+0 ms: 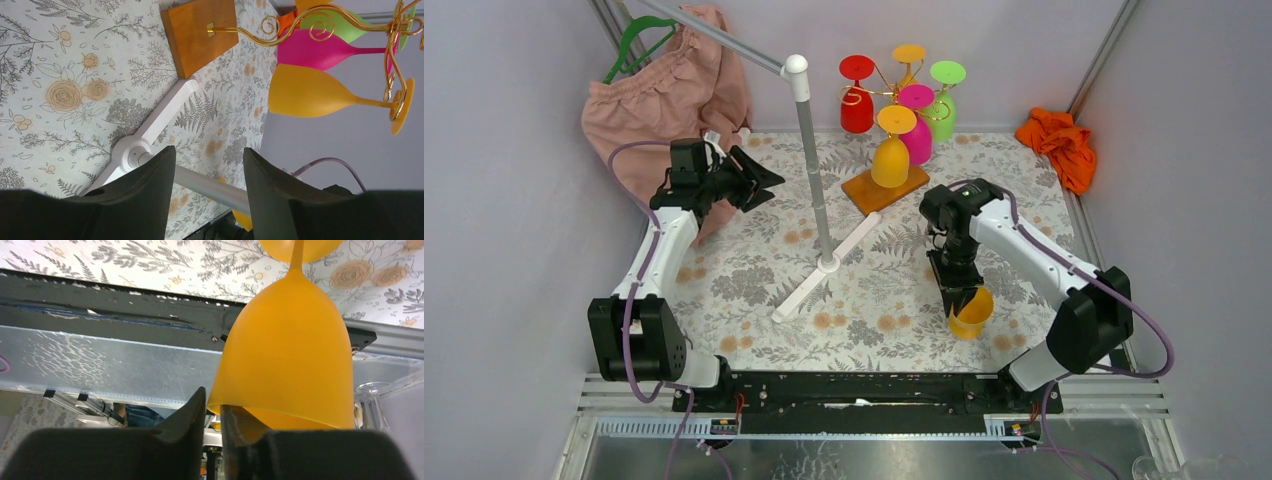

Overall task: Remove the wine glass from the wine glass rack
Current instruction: Place the wine glass at the center of the board.

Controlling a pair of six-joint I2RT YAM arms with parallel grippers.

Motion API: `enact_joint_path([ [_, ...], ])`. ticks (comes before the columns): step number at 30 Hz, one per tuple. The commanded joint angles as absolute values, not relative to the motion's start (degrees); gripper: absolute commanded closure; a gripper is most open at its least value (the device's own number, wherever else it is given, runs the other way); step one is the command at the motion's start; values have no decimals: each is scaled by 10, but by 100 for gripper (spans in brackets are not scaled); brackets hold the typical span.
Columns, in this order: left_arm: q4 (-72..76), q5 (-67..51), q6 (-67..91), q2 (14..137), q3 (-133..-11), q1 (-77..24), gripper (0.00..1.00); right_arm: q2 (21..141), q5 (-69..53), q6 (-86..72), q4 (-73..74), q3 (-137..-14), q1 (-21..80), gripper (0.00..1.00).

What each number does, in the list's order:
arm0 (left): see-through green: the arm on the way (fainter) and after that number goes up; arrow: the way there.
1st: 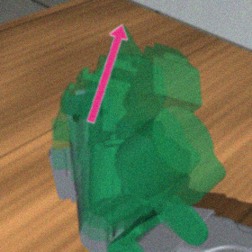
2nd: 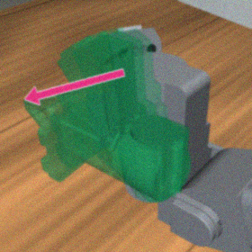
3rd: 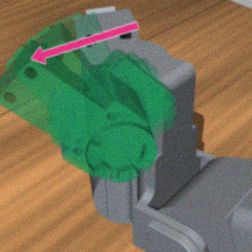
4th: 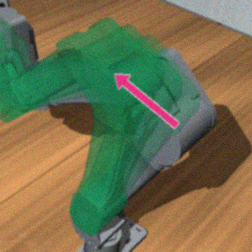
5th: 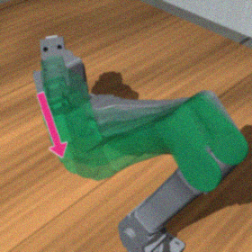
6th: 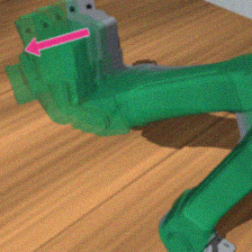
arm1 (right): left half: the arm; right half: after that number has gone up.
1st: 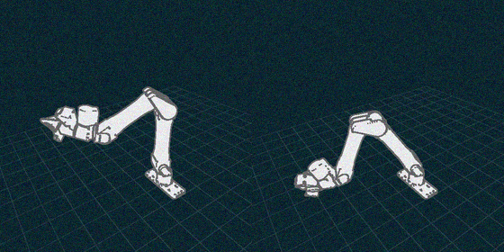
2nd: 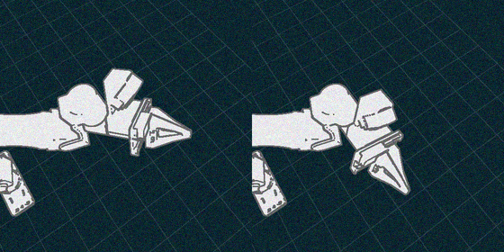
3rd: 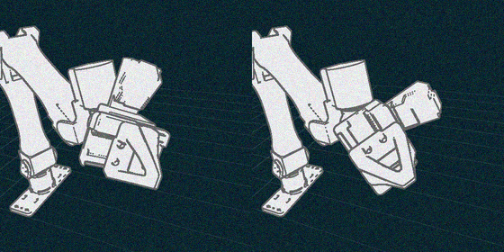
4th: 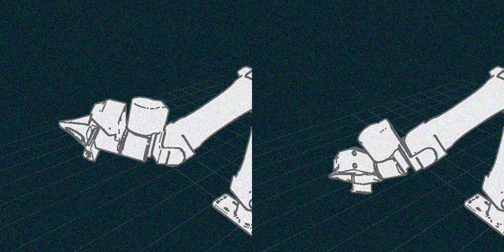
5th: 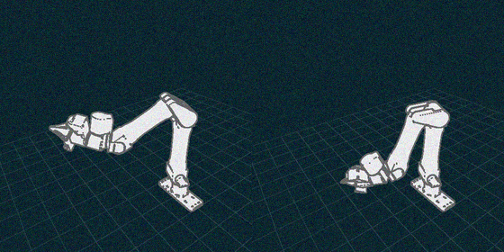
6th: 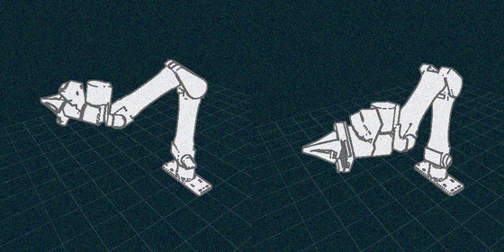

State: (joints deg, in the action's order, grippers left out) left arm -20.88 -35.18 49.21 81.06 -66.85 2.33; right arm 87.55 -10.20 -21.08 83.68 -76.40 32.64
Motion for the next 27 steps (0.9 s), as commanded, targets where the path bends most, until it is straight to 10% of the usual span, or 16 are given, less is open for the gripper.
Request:
enact_joint_path([
  [1,-181,-364,490,814,-665,31,41,879,-112,-217,842,-805,331,70],
  [27,-170,-338,489,821,-692,32,40,806,51,-293,655,-1069,330,64],
])
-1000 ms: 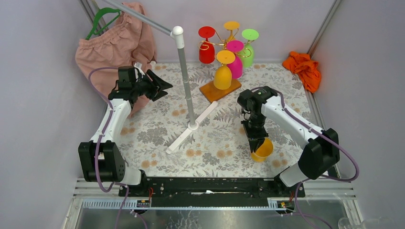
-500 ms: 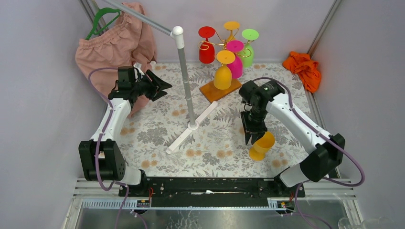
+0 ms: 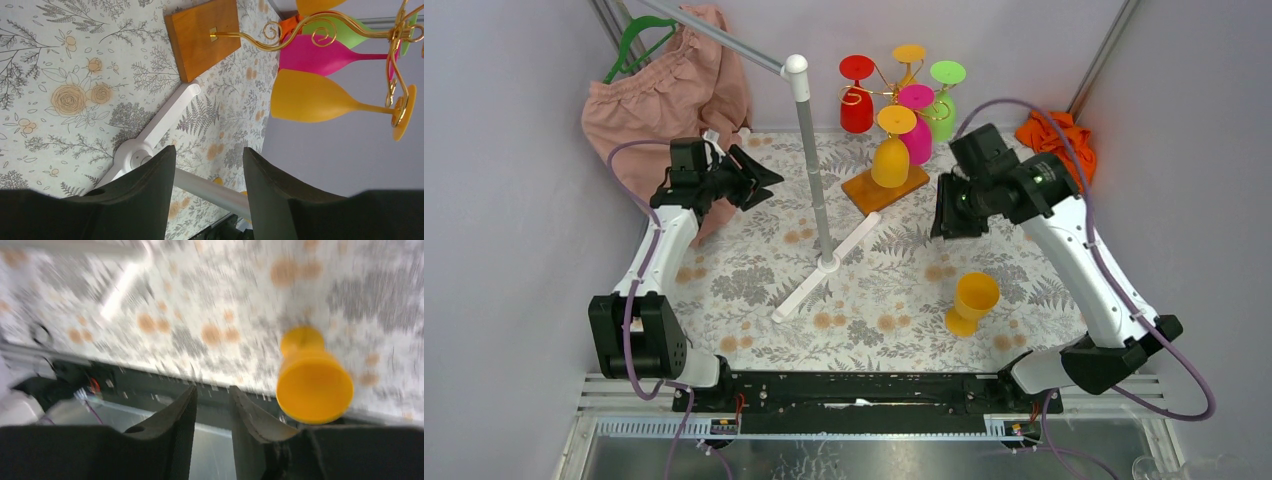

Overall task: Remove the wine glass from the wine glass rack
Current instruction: Place the wine glass at the center of the board, then pick up the wine glass from the wine rack.

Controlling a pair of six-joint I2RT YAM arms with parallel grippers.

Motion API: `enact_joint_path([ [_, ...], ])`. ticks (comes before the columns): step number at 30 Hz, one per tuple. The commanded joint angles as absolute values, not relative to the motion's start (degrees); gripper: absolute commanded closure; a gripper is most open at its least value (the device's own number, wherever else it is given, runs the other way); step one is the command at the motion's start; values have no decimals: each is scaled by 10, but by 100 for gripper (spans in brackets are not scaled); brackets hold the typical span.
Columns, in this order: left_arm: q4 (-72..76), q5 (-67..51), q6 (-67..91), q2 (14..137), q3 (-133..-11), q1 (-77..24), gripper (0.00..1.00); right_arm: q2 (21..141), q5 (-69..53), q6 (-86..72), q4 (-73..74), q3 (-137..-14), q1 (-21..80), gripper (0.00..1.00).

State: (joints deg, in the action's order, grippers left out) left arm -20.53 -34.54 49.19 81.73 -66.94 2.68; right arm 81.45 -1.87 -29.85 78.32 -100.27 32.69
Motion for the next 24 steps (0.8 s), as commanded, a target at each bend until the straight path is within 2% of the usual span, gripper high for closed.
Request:
enact_joint_path([
  [1,-157,-342,495,822,-691,32,40,812,77,-287,628,-1087,330,65],
  [5,-90,-372,524,827,-682,32,39,847,143,-257,527,-1154,316,68],
  [7,-59,-384,540,832,-679,32,38,864,121,-249,470,-1182,277,68],
  [11,36,-441,598,870,-694,32,37,908,5,-290,405,-1223,153,64],
  [13,46,-449,609,892,-717,31,37,944,-23,-302,400,-1258,109,63],
  [16,36,-441,594,916,-760,31,36,1003,-76,-313,398,-1312,51,57],
  [19,-55,-374,542,937,-826,27,38,1077,-145,-333,385,-1350,7,55],
  [21,-165,-258,476,942,-890,6,39,1124,-194,-352,368,-1369,-20,55],
  [24,-210,-173,450,939,-926,-18,38,1178,-239,-369,326,-1394,-31,55],
])
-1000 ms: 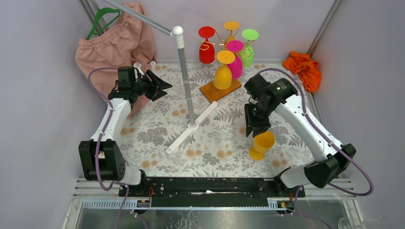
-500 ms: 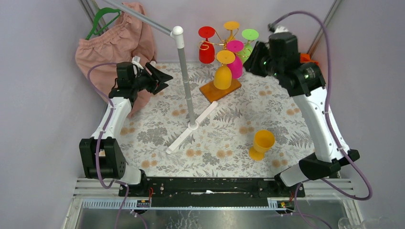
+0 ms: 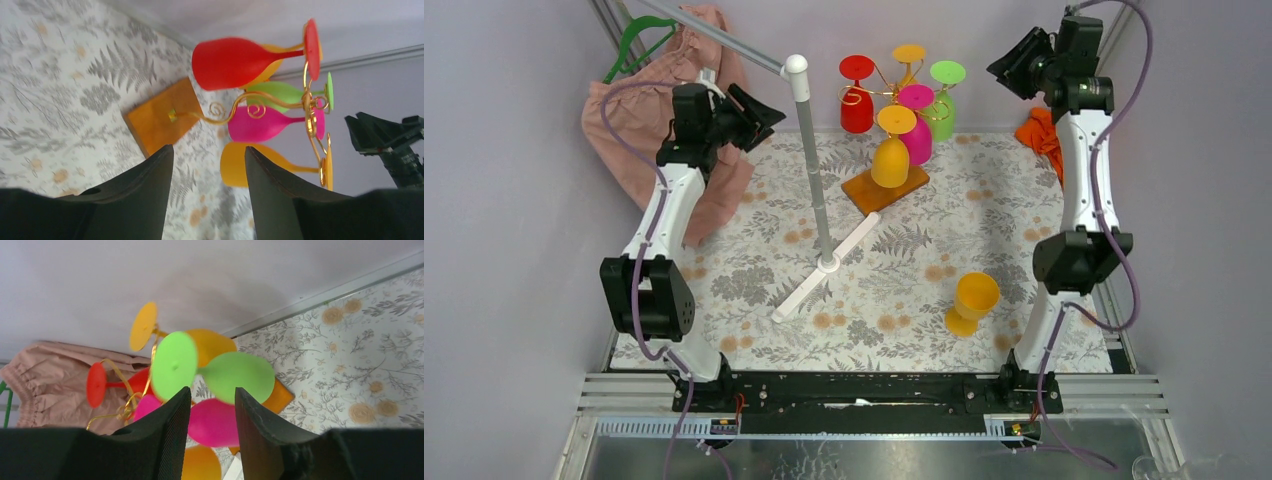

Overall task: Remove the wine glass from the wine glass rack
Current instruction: Pick up the wine glass from the wine rack.

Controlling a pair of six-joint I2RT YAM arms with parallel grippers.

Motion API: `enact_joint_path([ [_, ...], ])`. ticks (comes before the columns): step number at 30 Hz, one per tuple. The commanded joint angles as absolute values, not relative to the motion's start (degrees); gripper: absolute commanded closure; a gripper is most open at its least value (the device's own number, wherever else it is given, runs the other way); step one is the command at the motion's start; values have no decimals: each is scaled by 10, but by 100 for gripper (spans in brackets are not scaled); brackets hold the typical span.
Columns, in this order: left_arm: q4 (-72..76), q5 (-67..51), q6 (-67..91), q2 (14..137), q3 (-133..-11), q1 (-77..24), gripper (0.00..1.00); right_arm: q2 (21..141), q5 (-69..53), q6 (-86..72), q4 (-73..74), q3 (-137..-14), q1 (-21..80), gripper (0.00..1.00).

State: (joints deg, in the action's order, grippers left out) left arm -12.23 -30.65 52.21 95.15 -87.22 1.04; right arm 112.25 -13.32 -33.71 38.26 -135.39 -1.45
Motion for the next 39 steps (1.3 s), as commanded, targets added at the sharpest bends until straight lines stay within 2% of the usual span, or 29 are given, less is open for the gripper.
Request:
enact_joint_path([
  [1,-207,-173,453,939,-926,-19,38,1193,-252,-374,316,-1404,-32,54],
  [7,-201,-187,469,951,-914,-20,40,1238,-332,-429,243,-1403,-48,54],
  [16,-190,-200,475,961,-910,-24,46,1198,-394,-520,73,-1280,-70,54],
  [20,-186,-200,477,958,-906,-25,46,1255,-446,-551,88,-1353,-70,55],
  [25,-185,-200,478,959,-899,-28,46,1255,-469,-578,37,-1318,-70,55],
  [39,-184,-198,485,952,-891,-29,46,1268,-489,-552,83,-1318,-68,55],
])
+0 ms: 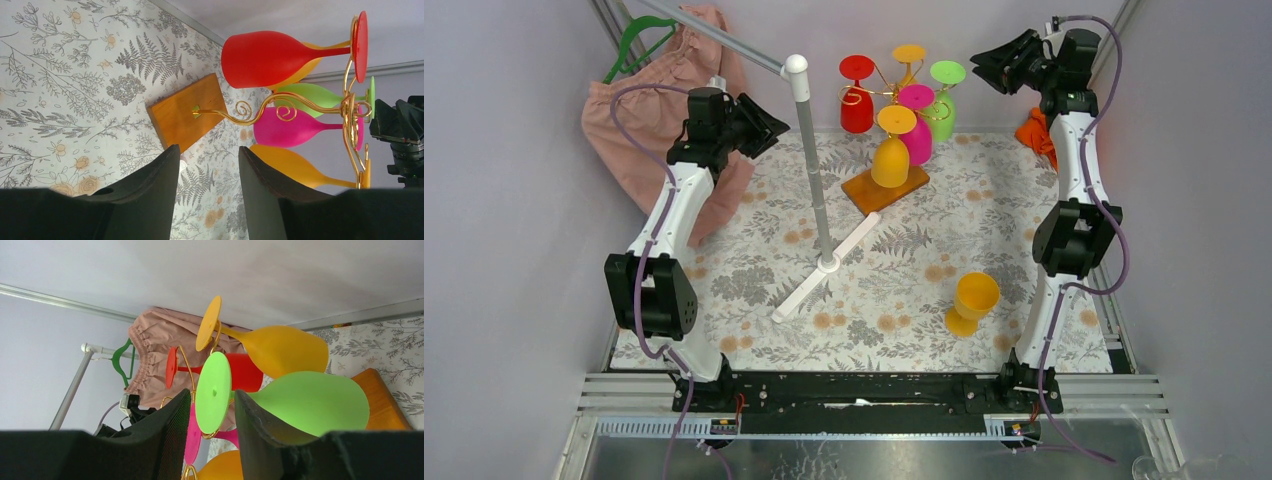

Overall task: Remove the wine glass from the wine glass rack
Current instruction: Pick up the wine glass from the wine rack.

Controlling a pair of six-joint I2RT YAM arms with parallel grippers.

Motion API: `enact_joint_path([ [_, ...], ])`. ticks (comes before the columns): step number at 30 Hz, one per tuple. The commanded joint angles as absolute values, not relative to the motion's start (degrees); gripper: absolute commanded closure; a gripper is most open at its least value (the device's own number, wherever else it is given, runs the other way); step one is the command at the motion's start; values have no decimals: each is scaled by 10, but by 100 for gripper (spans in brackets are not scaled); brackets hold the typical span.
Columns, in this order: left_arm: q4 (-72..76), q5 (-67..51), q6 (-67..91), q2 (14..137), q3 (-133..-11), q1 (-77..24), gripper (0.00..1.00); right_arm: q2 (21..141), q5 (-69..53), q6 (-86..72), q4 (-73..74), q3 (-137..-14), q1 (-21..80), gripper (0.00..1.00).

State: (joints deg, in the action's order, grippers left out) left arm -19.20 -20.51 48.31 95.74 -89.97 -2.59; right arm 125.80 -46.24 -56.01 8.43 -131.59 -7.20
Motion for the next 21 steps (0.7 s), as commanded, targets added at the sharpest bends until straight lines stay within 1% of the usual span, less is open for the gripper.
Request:
enact_joint_path([
  [1,-184,-198,485,951,-890,-29,46,1269,-490,-553,83,-1319,-66,55],
  [6,-182,-201,489,950,-885,-29,46,1290,-501,-550,103,-1349,-52,54],
  [13,-181,-200,486,945,-880,-29,46,1271,-505,-576,48,-1304,-41,54],
  [14,-180,-201,485,945,-880,-29,46,1265,-503,-580,37,-1295,-41,55],
  [18,-180,-203,484,944,-879,-29,46,1232,-491,-613,-37,-1241,-41,63],
  [21,-179,-204,484,944,-879,-29,46,1224,-488,-618,-46,-1240,-41,67],
])
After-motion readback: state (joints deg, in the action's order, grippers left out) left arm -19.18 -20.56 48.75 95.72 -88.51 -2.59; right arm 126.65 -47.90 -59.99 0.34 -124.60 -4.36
